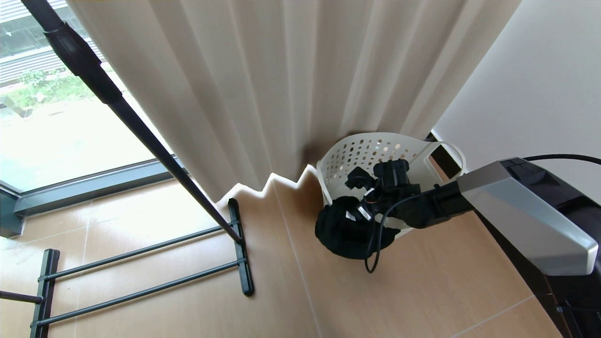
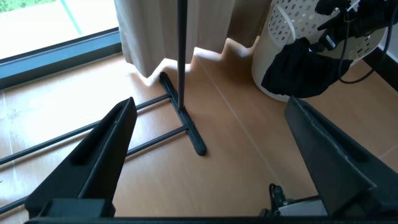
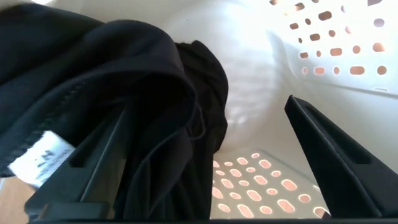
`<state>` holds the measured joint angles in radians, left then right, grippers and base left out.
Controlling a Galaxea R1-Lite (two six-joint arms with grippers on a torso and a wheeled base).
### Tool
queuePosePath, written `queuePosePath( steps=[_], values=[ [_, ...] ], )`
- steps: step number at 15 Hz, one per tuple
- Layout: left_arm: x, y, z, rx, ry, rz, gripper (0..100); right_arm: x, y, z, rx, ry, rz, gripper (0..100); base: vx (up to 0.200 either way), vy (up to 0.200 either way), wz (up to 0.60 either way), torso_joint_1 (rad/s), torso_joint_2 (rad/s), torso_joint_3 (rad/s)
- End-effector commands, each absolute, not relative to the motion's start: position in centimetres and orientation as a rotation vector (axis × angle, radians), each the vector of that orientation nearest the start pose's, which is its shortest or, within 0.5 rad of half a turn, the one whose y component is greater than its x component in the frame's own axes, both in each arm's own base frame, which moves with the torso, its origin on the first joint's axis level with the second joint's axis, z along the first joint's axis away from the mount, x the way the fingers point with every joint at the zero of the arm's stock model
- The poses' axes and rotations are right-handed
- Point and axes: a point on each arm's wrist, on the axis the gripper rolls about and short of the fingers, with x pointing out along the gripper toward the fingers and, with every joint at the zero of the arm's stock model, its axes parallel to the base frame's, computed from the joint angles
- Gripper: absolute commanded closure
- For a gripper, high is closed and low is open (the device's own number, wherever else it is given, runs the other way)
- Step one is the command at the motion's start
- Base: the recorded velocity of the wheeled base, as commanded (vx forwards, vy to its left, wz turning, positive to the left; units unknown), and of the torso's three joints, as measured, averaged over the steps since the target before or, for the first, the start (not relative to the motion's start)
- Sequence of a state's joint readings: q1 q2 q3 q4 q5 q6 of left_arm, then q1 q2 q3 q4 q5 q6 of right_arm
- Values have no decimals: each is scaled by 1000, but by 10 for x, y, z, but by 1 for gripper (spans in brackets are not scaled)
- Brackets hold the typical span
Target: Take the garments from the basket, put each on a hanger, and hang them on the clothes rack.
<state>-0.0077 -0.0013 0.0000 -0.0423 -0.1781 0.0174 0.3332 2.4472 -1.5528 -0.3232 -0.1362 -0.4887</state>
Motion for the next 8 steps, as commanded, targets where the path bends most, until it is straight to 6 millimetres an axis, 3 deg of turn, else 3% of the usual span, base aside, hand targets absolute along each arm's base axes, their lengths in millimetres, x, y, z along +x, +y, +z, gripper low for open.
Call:
queuePosePath(
  steps=[1, 8],
  values=[
    [-23, -4, 80, 22, -45, -185, 0, 461, 155, 43, -609, 507, 325, 100, 0, 0, 0, 0, 0, 0],
    [-23, -4, 80, 22, -45, -185, 0, 460, 156, 46, -596, 504, 322, 100, 0, 0, 0, 0, 0, 0]
  ],
)
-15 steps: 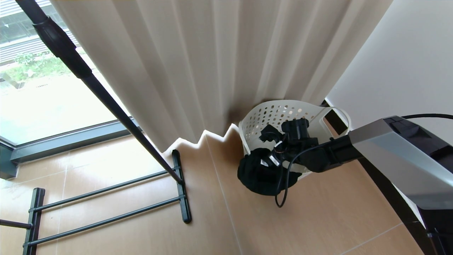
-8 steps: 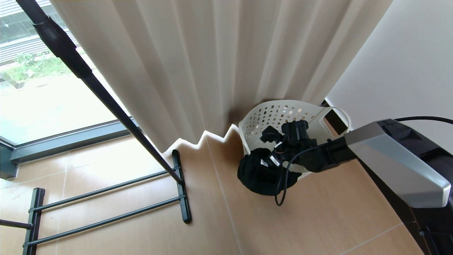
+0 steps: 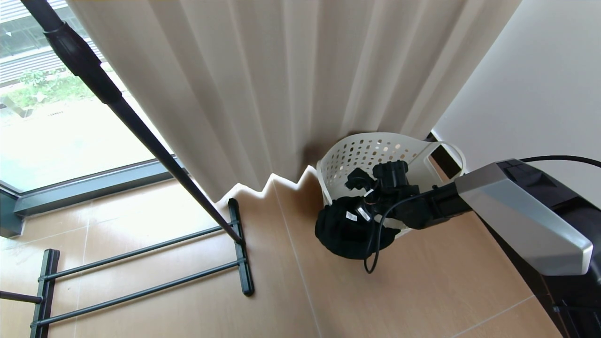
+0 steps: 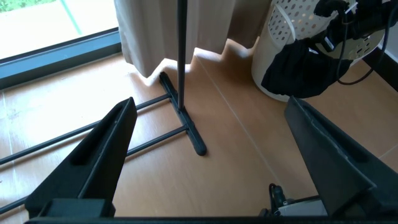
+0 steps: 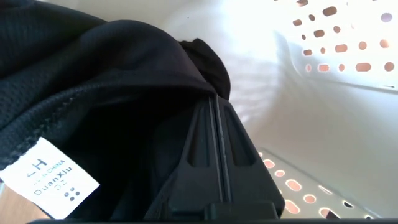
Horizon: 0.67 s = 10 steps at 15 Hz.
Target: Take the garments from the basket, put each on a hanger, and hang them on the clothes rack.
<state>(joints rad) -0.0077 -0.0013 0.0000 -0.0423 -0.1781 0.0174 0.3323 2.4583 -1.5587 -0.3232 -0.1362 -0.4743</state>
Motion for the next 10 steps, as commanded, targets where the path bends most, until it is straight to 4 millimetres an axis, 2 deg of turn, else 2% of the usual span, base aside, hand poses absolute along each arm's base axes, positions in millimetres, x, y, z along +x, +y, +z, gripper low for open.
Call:
queuePosePath(
  steps=[1, 3, 6, 8, 9, 10],
  values=[
    [-23, -4, 80, 22, -45, -185, 0, 460, 156, 47, -586, 504, 319, 100, 0, 0, 0, 0, 0, 0],
    [-23, -4, 80, 22, -45, -185, 0, 455, 156, 60, -561, 485, 313, 100, 0, 0, 0, 0, 0, 0],
    [-23, -4, 80, 20, -44, -185, 0, 435, 159, 92, -509, 447, 325, 100, 0, 0, 0, 0, 0, 0],
    [-23, -4, 80, 20, -44, -185, 0, 402, 171, 122, -482, 412, 364, 100, 0, 0, 0, 0, 0, 0],
    [-23, -4, 80, 22, -45, -185, 0, 396, 173, 127, -480, 404, 373, 100, 0, 0, 0, 0, 0, 0],
    [-23, -4, 80, 20, -44, -185, 0, 372, 179, 148, -473, 369, 403, 100, 0, 0, 0, 0, 0, 0]
  ],
)
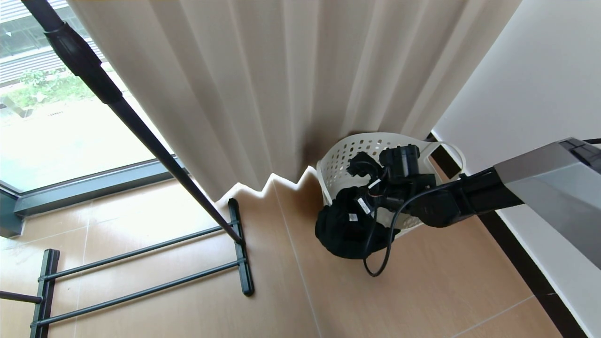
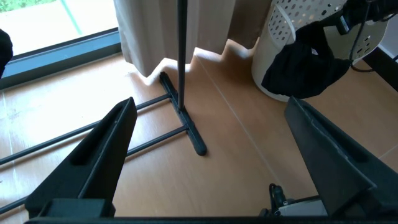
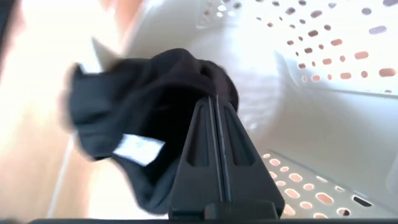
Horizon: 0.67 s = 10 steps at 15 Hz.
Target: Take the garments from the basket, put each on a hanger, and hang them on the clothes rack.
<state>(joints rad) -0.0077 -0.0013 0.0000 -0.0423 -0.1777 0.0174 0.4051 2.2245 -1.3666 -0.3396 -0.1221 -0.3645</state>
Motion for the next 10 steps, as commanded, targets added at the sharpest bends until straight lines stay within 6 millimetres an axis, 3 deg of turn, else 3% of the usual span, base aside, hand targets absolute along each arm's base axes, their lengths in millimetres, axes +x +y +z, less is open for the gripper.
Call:
queuePosePath(
  steps=[1, 2, 3, 10],
  values=[
    [-23, -4, 80, 20, -44, -185, 0, 372, 179, 148, -473, 369, 403, 100, 0, 0, 0, 0, 0, 0],
    [-23, -4, 80, 20, -44, -185, 0, 342, 187, 169, -451, 333, 442, 100, 0, 0, 0, 0, 0, 0],
    [-23, -4, 80, 20, -44, -185, 0, 327, 184, 176, -444, 310, 453, 100, 0, 0, 0, 0, 0, 0],
    [-23, -4, 80, 48, -49, -185, 0, 243, 177, 223, -391, 87, 559, 100, 0, 0, 0, 0, 0, 0]
  ],
)
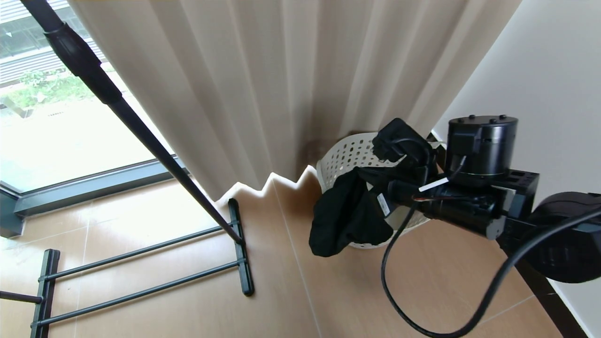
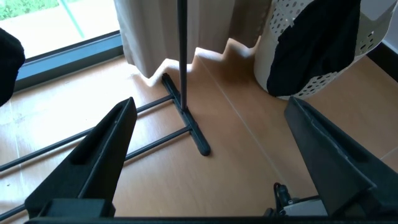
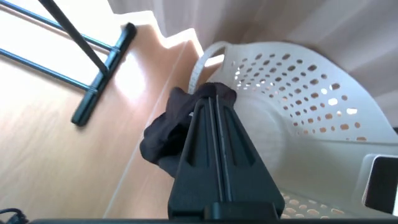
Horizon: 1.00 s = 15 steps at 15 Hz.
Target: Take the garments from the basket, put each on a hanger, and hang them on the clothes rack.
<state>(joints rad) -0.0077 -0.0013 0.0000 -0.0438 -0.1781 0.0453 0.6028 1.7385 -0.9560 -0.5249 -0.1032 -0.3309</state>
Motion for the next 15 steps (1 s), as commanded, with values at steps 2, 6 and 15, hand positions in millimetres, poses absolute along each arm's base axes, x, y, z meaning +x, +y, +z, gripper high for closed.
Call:
queuePosePath(
  steps=[2, 6, 15],
  values=[
    [-23, -4, 80, 50, -49, -186, 0, 218, 178, 234, -380, 42, 605, 100, 0, 0, 0, 0, 0, 0],
    [-23, -4, 80, 51, -49, -188, 0, 176, 184, 252, -353, -43, 713, 100, 0, 0, 0, 0, 0, 0],
    [-23, -4, 80, 51, -46, -188, 0, 168, 192, 253, -343, -54, 767, 100, 0, 0, 0, 1, 0, 36]
  ],
)
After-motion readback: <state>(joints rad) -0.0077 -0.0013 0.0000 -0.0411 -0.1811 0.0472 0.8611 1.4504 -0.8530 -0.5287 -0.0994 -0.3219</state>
